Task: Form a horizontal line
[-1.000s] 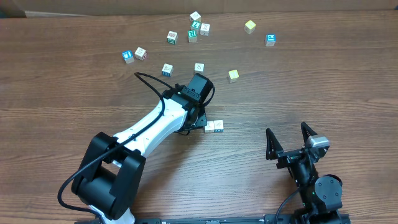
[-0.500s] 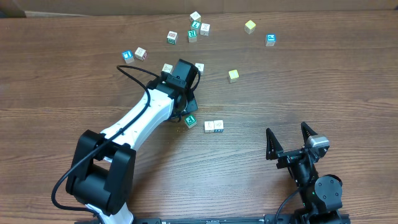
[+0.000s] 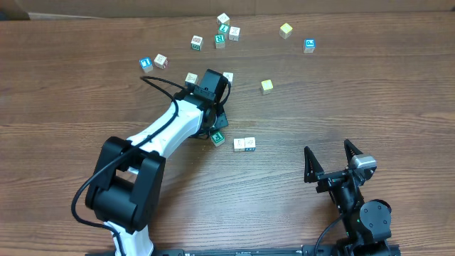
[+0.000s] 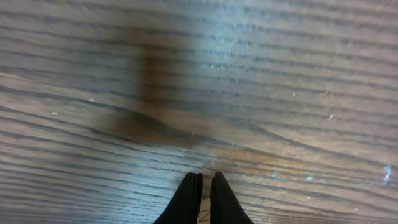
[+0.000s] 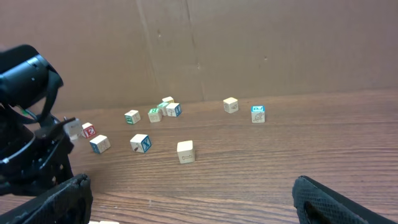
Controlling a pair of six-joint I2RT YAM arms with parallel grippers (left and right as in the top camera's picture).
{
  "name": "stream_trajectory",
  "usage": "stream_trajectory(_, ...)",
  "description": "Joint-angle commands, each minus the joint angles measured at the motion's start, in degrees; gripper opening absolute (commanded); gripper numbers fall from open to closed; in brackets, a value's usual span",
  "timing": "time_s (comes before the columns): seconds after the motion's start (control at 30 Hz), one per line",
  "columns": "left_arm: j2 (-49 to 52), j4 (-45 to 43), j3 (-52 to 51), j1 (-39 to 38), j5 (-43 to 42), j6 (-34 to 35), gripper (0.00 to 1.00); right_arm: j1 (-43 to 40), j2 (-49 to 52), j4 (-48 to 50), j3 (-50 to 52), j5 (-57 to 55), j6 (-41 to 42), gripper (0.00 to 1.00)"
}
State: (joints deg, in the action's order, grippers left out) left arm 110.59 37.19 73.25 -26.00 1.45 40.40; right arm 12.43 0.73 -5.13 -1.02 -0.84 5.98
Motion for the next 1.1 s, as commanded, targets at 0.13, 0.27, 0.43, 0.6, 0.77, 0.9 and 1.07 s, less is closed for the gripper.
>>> stream_trajectory(0.13, 1.29, -0.15, 1.01, -0.07, -3.02, -2.69, 0.04, 0.26, -0.57, 0.39, 0.55, -0.11, -0.26, 1.0)
stream_trajectory(0.27, 1.29, 0.72, 1.01, -0.07, -3.06, -4.52, 0.04, 0.26, -0.57, 0.39, 0.55, -0.11, -0.26, 1.0)
stream_trajectory(0.43, 1.29, 0.83, 1.01, -0.17, -4.92, -6.38, 0.04, 0.26, -0.57, 0.39, 0.55, -0.11, -0.26, 1.0)
stream_trajectory(0.6, 1.29, 0.02, 1.01, -0.24, -6.08, -6.38, 0.04, 0.26, -0.57, 0.39, 0.55, -0.11, -0.26, 1.0)
stream_trajectory(0.77, 1.29, 0.31, 1.01, -0.28, -10.47, -8.55, 0.04, 0.26, -0.57, 0.39, 0.55, -0.11, -0.26, 1.0)
stream_trajectory(0.9, 1.29, 0.31, 1.01, -0.28, -11.47, -8.72, 0.04, 0.26, -0.57, 0.39, 0.55, -0.11, -0.26, 1.0)
stream_trajectory(1.07, 1.29, 0.24, 1.01, -0.28, -11.39, -8.72, 0.04, 0.26, -0.55, 0.39, 0.55, -0.11, -0.26, 1.0)
